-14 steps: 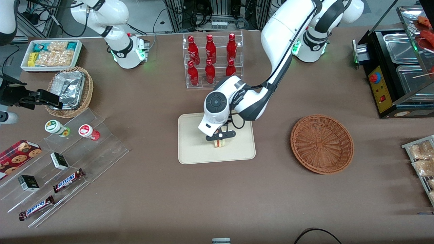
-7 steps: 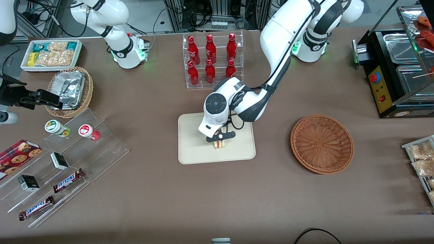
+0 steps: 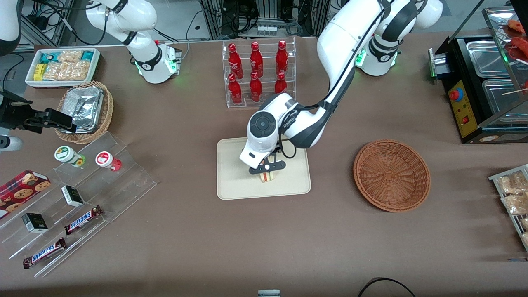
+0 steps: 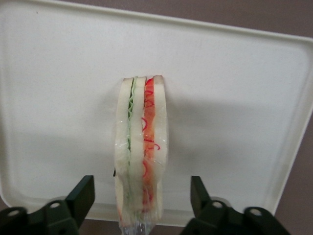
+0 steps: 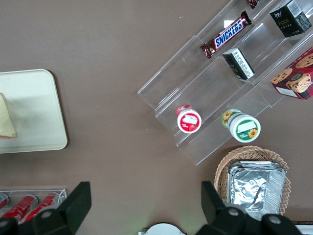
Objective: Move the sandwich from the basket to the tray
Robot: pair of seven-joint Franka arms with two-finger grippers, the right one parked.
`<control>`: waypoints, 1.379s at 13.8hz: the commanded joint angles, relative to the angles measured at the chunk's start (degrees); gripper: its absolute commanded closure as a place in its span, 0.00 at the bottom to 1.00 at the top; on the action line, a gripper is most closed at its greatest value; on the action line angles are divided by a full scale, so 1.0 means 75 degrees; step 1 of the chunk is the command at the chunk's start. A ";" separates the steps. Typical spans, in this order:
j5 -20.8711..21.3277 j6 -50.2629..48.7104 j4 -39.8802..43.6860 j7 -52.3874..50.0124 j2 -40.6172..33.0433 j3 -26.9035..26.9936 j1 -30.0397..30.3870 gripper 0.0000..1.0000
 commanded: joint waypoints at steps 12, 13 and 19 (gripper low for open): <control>0.0284 -0.1911 -0.1250 0.3900 -0.2776 0.0074 0.2722 0.00; 0.0272 -0.1934 -0.1532 0.4323 -0.3034 0.0062 0.2992 0.00; 0.0295 -0.2204 -0.2951 0.6211 -0.4582 0.0074 0.4212 0.00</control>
